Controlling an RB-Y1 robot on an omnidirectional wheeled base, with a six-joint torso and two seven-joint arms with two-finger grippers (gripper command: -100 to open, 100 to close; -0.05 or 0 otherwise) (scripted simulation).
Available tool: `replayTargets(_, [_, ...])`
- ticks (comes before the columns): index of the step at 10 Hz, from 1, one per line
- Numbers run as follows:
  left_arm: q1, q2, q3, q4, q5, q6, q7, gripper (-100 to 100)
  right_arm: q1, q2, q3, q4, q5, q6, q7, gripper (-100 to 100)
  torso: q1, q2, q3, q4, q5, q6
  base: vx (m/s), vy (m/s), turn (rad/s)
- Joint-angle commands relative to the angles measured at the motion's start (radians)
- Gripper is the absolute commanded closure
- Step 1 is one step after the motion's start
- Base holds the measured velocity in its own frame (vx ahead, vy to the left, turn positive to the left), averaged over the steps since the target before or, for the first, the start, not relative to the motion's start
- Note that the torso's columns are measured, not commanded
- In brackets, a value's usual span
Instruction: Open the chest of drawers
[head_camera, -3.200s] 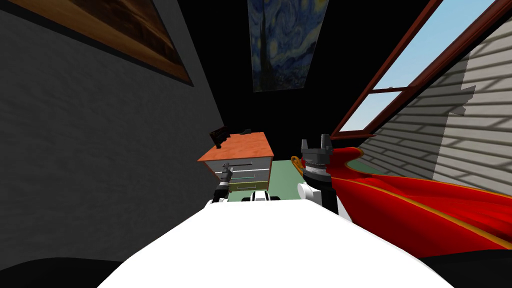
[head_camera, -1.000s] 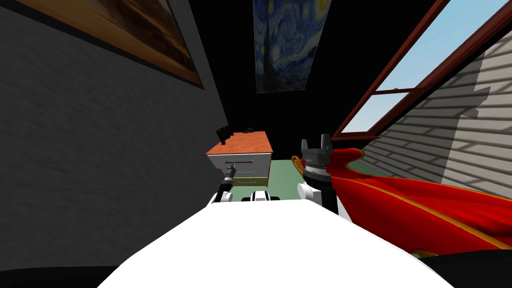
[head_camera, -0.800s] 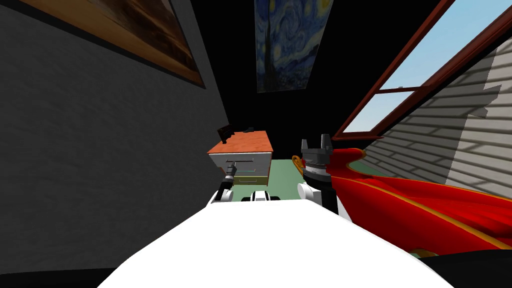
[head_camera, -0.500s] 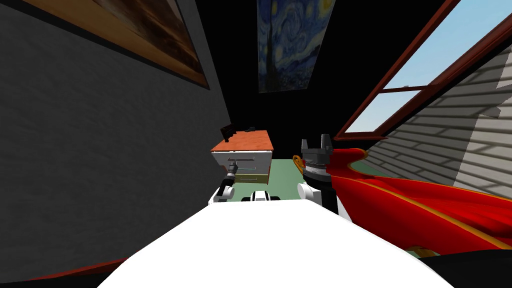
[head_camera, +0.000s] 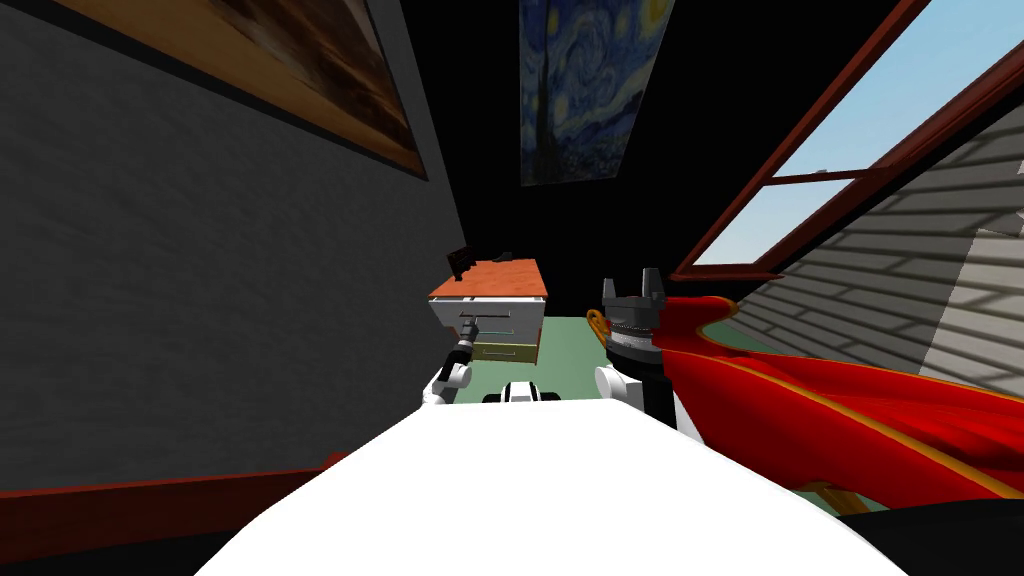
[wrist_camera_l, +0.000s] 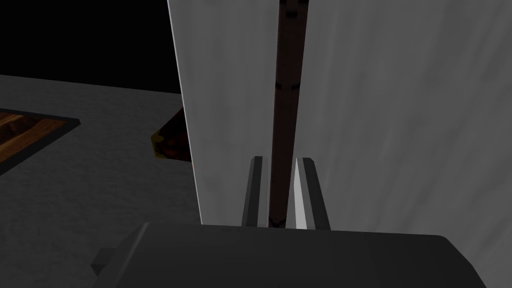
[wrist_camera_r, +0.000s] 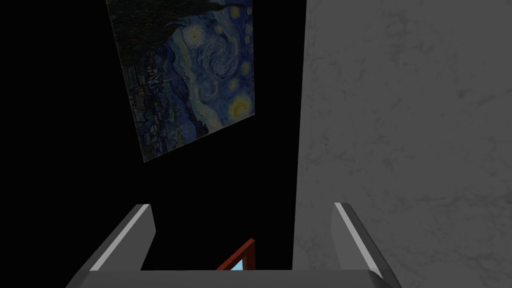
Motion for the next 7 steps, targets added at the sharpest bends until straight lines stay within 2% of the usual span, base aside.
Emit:
replayTargets(1, [-0.066, 0.031, -0.046, 0.052, 0.081, 0.001, -0.067, 100, 0.000, 0.000, 0.000, 0.000, 0.000, 0.000, 0.000, 0, 0.000, 0.000, 0.000, 0.001, 0.000, 0.000, -0.103, 0.007, 0.071])
replayTargets(2, [-0.086, 0.031, -0.046, 0.052, 0.112, 0.001, -0.067, 100, 0.000, 0.000, 0.000, 0.000, 0.000, 0.000, 0.000, 0, 0.002, 0.000, 0.000, 0.000, 0.000, -0.001, -0.091, 0.003, 0.029])
replayTargets(3, [-0.086, 0.031, -0.046, 0.052, 0.123, 0.001, -0.067, 100, 0.000, 0.000, 0.000, 0.000, 0.000, 0.000, 0.000, 0, 0.002, -0.001, -0.001, 0.001, 0.000, -0.002, -0.043, -0.005, -0.007])
replayTargets(4, [-0.127, 0.053, -0.075, 0.089, 0.163, 0.001, -0.111, 100, 0.000, 0.000, 0.000, 0.000, 0.000, 0.000, 0.000, 0, 0.001, -0.002, -0.001, 0.002, -0.001, -0.002, -0.081, 0.003, 0.081])
replayTargets(5, [-0.136, 0.053, -0.075, 0.089, 0.191, 0.001, -0.111, 100, 0.000, 0.000, 0.000, 0.000, 0.000, 0.000, 0.000, 0, 0.002, 0.000, 0.000, 0.002, -0.001, -0.002, -0.075, -0.002, 0.035])
replayTargets(6, [-0.127, 0.045, -0.071, 0.095, 0.172, 0.010, -0.107, 100, 0.000, 0.000, 0.000, 0.000, 0.000, 0.000, 0.000, 0, 0.003, 0.001, 0.001, 0.003, -0.001, -0.003, -0.021, -0.001, 0.004])
replayTargets(7, [-0.119, 0.053, -0.081, 0.077, 0.185, 0.009, -0.112, 100, 0.000, 0.000, 0.000, 0.000, 0.000, 0.000, 0.000, 0, 0.003, -0.001, 0.000, 0.002, 0.000, -0.003, -0.139, 0.001, 0.046])
